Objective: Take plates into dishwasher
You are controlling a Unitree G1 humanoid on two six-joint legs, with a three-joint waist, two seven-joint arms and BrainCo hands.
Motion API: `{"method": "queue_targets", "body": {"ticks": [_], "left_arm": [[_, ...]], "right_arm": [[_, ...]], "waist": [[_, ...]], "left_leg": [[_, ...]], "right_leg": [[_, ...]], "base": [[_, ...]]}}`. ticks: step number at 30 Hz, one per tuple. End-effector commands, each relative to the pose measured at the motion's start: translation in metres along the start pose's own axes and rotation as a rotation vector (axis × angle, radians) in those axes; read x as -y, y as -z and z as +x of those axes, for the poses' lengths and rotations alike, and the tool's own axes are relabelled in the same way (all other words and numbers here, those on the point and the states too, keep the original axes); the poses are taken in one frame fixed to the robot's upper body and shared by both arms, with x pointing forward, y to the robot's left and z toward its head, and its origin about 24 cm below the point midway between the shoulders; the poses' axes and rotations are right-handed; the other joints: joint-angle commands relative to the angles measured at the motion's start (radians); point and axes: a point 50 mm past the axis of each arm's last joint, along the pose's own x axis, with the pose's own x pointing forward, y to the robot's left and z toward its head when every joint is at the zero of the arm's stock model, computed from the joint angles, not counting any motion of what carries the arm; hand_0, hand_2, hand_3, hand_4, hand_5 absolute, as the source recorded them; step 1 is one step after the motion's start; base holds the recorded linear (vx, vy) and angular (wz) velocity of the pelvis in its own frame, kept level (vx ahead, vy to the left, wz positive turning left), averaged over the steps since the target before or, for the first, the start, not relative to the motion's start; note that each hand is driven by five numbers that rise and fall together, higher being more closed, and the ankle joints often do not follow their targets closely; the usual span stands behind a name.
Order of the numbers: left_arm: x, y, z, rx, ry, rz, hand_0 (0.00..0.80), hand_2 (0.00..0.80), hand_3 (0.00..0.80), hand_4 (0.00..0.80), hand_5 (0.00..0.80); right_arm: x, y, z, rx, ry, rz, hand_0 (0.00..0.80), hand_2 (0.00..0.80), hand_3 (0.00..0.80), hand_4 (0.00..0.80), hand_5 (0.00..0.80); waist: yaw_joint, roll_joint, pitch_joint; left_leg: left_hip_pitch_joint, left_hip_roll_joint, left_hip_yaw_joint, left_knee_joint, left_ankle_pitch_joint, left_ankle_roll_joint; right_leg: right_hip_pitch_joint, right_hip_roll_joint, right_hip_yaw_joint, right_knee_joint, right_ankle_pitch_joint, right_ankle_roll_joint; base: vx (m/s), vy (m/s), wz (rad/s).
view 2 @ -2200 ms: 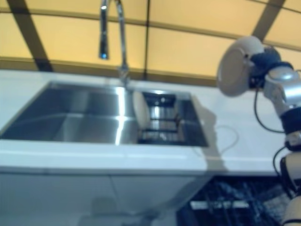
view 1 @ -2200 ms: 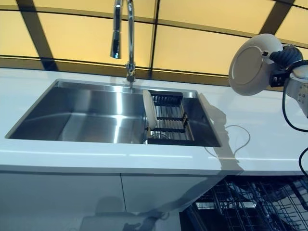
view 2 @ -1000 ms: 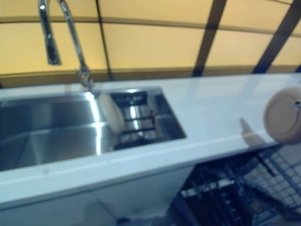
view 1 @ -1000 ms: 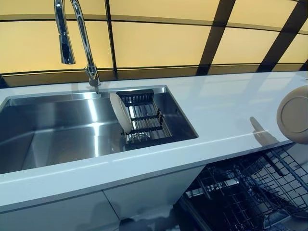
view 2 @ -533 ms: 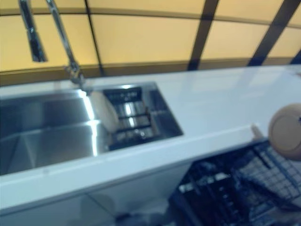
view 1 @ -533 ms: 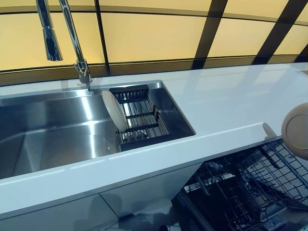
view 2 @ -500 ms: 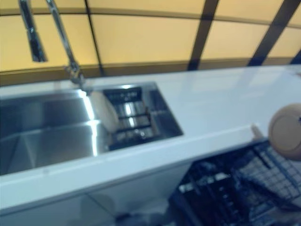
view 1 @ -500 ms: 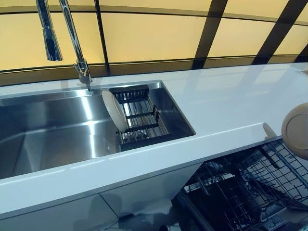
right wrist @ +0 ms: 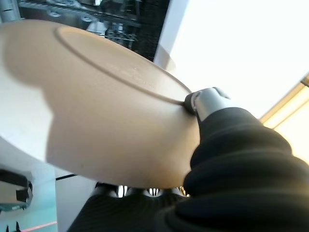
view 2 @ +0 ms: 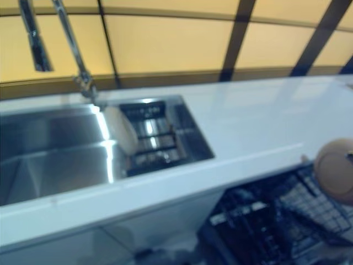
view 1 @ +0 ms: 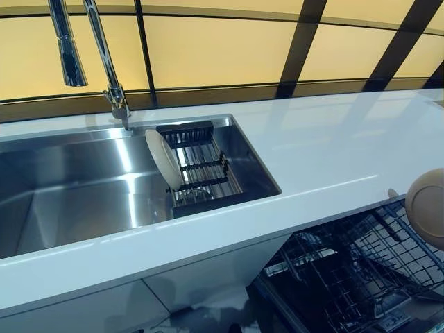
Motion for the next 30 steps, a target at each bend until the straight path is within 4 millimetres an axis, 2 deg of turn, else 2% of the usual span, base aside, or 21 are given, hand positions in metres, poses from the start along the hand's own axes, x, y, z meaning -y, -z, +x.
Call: {"method": "queue_targets", "body": {"ticks": [1, 13, 30], "left_arm": [[-0.014, -0.008, 0.0, 0.015, -0.04, 0.028, 0.0, 0.0, 0.0, 0.0, 0.0], [-0.015, -0.013, 0.001, 0.026, -0.042, 0.028, 0.0, 0.0, 0.0, 0.0, 0.0], [-0.004, -0.021, 0.004, 0.045, -0.019, 0.029, 0.0, 0.0, 0.0, 0.0, 0.0]], "right_arm": [[0.004, -0.007, -0.003, 0.036, 0.031, -0.082, 0.8, 0.8, 0.8, 0.8, 0.8], [-0.032, -0.001, 0.011, 0.024, -0.091, -0.15, 0.8, 0.8, 0.8, 0.8, 0.8], [-0.128, 0.01, 0.038, 0.047, -0.215, -0.143, 0.8, 0.8, 0.8, 0.8, 0.8]], "waist": [[0.008, -0.026, -0.007], [0.007, -0.017, 0.0], [0.006, 0.001, 0.013]], "left_leg": [[0.011, 0.012, -0.026, -0.002, -0.052, 0.032], [0.009, 0.011, -0.027, -0.002, -0.051, 0.033], [0.013, 0.011, -0.02, -0.002, -0.057, 0.037]], "right_leg": [[0.095, -0.019, -0.046, 0.004, -0.086, 0.08], [0.092, -0.021, -0.043, 0.004, -0.085, 0.079], [0.093, -0.025, -0.043, 0.004, -0.09, 0.078]], "base": [[0.0, 0.0, 0.0], [0.0, 0.0, 0.0], [0.0, 0.0, 0.0]]}}
